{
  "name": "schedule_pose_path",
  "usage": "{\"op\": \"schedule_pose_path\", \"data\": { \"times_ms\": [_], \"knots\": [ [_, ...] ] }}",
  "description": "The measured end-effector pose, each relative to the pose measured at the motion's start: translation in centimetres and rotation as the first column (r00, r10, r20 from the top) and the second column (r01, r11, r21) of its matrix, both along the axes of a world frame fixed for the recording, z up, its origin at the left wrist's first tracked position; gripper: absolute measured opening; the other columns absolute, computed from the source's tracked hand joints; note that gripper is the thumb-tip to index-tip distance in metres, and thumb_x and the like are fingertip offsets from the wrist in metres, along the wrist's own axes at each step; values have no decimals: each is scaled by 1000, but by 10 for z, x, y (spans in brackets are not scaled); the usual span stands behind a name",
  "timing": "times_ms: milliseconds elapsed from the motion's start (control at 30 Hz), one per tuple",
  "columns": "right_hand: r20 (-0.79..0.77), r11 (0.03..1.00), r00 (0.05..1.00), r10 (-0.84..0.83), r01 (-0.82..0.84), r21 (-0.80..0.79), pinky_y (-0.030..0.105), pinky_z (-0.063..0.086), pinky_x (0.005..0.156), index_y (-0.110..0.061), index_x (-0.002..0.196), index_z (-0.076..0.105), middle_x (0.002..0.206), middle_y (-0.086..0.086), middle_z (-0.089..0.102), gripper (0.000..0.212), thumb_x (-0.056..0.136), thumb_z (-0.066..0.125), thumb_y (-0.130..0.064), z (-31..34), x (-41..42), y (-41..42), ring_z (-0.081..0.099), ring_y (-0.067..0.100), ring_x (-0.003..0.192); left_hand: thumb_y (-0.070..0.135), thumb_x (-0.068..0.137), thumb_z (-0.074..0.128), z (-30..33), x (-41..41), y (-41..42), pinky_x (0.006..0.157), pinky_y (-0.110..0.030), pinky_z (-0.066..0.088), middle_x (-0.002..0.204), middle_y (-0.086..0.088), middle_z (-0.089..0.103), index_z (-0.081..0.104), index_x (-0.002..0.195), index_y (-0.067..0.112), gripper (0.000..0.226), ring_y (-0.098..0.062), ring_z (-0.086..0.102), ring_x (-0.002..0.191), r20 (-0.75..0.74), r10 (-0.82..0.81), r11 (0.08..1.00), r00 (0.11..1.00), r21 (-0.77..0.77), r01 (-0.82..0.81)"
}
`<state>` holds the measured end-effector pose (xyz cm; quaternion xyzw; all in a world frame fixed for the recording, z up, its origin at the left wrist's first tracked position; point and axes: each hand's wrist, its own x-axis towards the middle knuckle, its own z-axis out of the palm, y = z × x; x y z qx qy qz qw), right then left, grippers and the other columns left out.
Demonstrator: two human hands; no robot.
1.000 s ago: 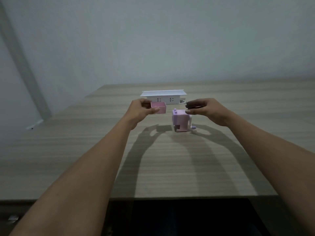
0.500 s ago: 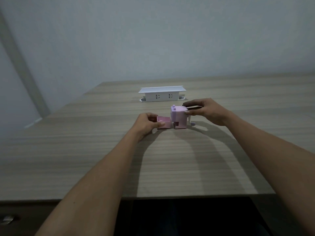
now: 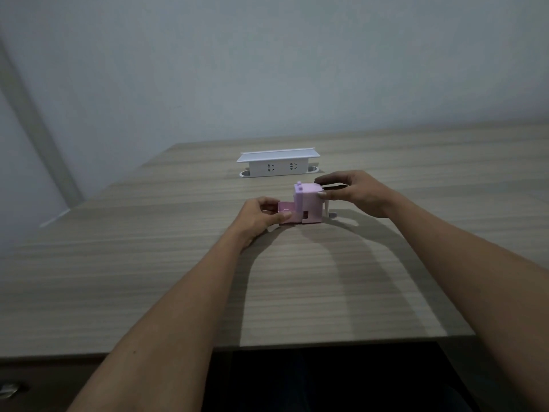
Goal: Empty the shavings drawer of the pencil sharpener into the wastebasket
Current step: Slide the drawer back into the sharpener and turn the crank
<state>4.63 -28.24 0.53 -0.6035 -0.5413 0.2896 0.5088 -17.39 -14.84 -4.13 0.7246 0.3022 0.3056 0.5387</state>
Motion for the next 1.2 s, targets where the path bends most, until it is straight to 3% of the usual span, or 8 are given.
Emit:
{"op": "schedule_pose_path", "data": {
  "times_ms": [167, 300, 500, 633, 733, 933, 1067, 1200],
  "knots": [
    [-16, 1000, 1000, 6, -5, 16, 11, 54, 79, 2, 130, 63, 130, 14, 68, 48, 84, 75, 0, -3, -2, 4, 69, 15, 103, 15, 72, 87, 1, 4, -3, 92, -33, 58, 114, -13, 74, 62, 125, 2, 61, -24, 72, 105, -50, -33, 999, 998, 25, 35],
    [-32, 999, 999, 12, -11, 31, 13, 55, 80, 2, 131, 63, 131, 12, 67, 49, 83, 76, -1, -5, -7, 9, 67, 20, 110, 17, 73, 86, 4, 15, -13, 96, -35, 56, 117, -10, 72, 63, 126, 4, 58, -22, 69, 107, -79, -43, 995, 996, 82, 49],
    [-111, 998, 994, -14, 21, 60, 16, 54, 86, -3, 133, 63, 130, 7, 69, 53, 82, 79, -6, -16, -6, 9, 67, 18, 118, 18, 76, 83, 7, 18, -18, 79, -20, 51, 122, -4, 68, 58, 132, 7, 62, -15, 66, 103, -78, -59, 993, 995, 96, 66],
    [-90, 998, 995, -36, 40, 42, 32, 53, 99, -9, 133, 63, 129, 3, 69, 58, 79, 82, -8, -25, -6, 7, 67, 21, 117, 21, 81, 80, 12, 17, -18, 81, -19, 56, 128, -4, 66, 58, 136, 8, 61, -13, 66, 106, 12, -33, 993, 999, 111, 31],
    [-103, 999, 995, -8, 12, 46, 39, 59, 91, -9, 131, 66, 123, 7, 73, 52, 80, 80, -5, -33, -5, 7, 71, 26, 111, 10, 84, 76, 16, 19, -18, 71, -9, 55, 117, -2, 69, 61, 133, 5, 51, -6, 66, 95, 39, -53, 991, 998, 121, 48],
    [-72, 998, 997, -4, 8, 61, 23, 58, 80, -7, 127, 69, 121, 9, 74, 48, 80, 79, -2, -17, 10, 18, 71, 18, 101, 8, 80, 79, 26, 37, -5, 81, -15, 57, 114, -4, 72, 65, 128, 4, 51, -14, 69, 100, 57, -43, 994, 997, 104, 37],
    [-68, 997, 998, -10, 15, 78, 24, 58, 79, -11, 123, 70, 116, 5, 74, 45, 80, 80, -2, -3, 28, 35, 71, 15, 97, 7, 81, 78, 42, 58, 12, 85, -15, 56, 118, -7, 72, 66, 128, 2, 49, -11, 69, 98, 77, -49, 992, 996, 121, 39],
    [-77, 995, 996, -50, 56, 87, 23, 58, 77, -3, 129, 66, 119, 10, 73, 49, 81, 78, -1, -1, 48, 57, 71, 19, 97, 9, 78, 81, 47, 83, 37, 95, -25, 55, 121, -10, 72, 65, 127, 1, 53, -19, 69, 109, 83, -7, 994, 997, 106, -2]
  ]
}}
